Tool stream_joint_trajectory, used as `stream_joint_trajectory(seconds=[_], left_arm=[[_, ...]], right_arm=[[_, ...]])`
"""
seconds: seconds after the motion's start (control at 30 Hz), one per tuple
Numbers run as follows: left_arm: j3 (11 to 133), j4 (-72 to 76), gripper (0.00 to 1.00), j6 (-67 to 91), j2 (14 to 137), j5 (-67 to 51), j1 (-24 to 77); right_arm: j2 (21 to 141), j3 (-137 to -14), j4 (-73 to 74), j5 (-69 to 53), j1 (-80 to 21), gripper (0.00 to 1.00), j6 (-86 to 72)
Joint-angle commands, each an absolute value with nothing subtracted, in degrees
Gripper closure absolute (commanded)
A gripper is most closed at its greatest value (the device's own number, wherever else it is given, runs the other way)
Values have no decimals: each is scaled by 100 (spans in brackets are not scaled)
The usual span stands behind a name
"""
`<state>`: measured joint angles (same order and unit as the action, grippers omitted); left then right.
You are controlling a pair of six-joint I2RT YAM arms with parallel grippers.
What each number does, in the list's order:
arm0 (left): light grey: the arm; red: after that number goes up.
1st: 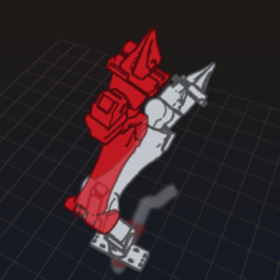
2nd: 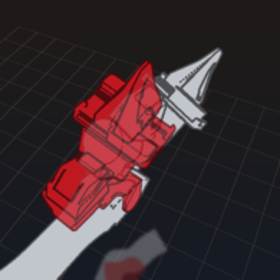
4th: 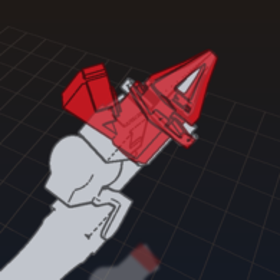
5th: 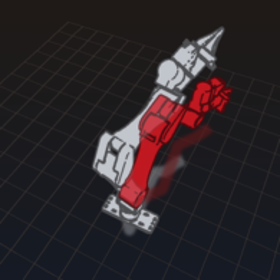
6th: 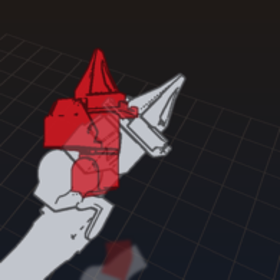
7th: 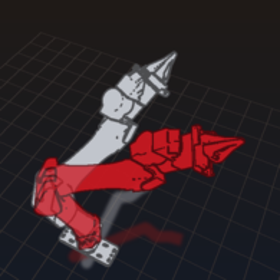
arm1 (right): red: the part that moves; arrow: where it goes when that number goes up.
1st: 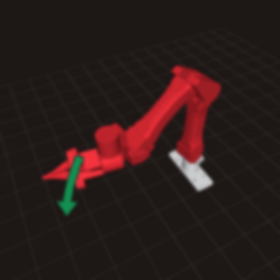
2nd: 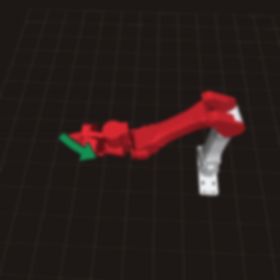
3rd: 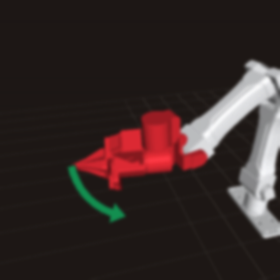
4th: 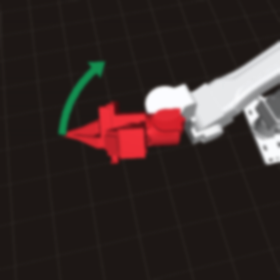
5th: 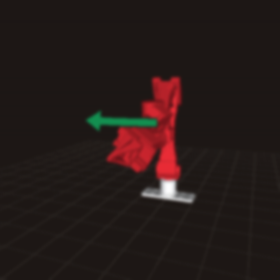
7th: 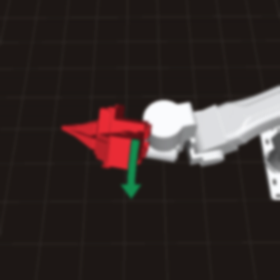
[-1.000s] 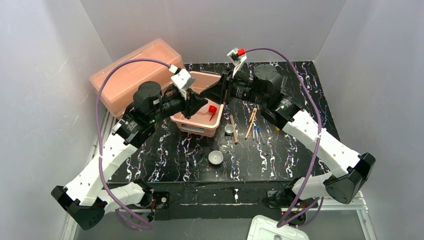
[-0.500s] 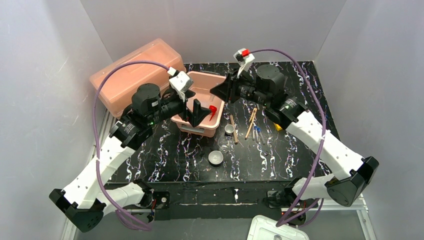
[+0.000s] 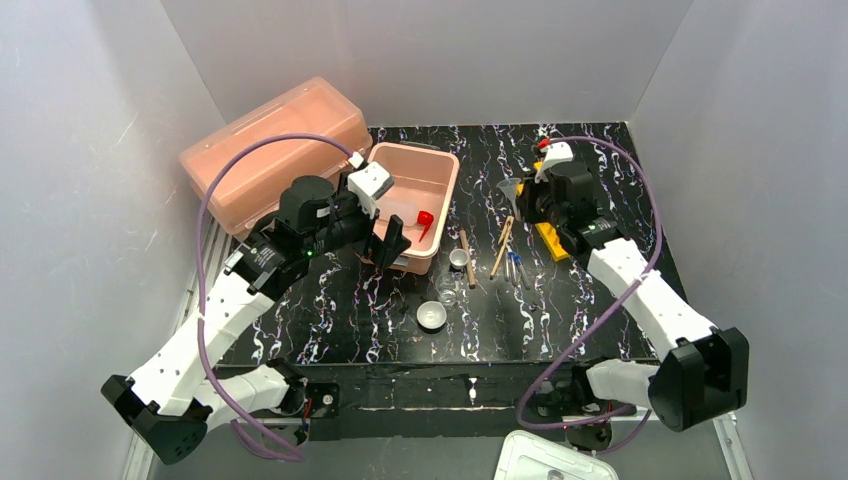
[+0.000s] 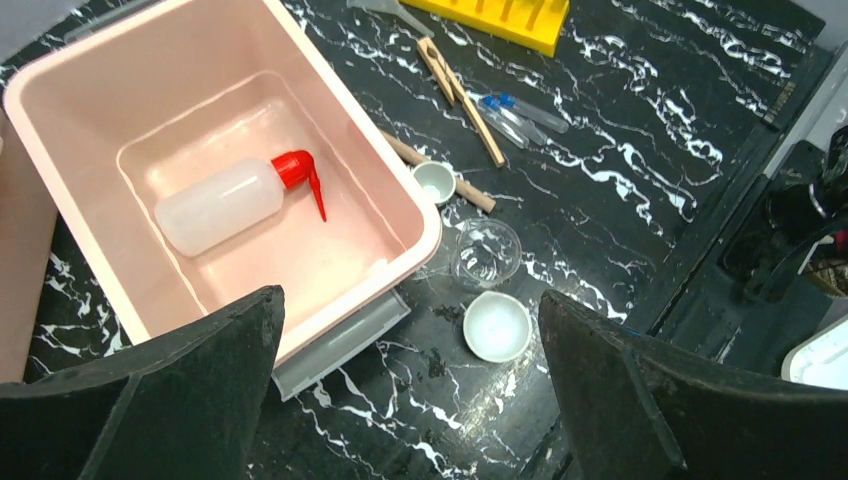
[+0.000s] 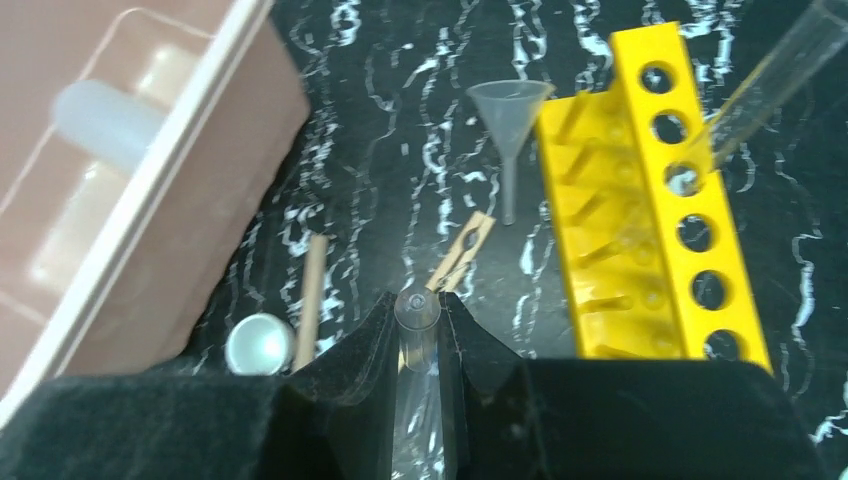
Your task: Organize the chemistry lab equipment
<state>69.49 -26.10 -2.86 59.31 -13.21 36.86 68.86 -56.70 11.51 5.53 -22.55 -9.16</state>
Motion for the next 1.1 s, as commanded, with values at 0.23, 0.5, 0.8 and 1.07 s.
stream_joint_trajectory(seconds=[0.23, 0.5, 0.8, 1.07], left_arm=[[6717, -2562, 2, -633, 5766, -1277, 3665], [6770, -2483, 2, -612, 5873, -1306, 3666], [6806, -2529, 2, -598, 5998, -1245, 3667], [6791, -2549, 2, -654, 5995, -1204, 3659]], right_arm=[[8014, -5973, -312, 1455, -1784, 92, -225], [8576, -6037, -983, 1600, -1561, 92, -162], [8807, -5853, -1657, 1690, -1477, 92, -250], [9086, -5737, -2240, 2096, -1463, 94, -308]])
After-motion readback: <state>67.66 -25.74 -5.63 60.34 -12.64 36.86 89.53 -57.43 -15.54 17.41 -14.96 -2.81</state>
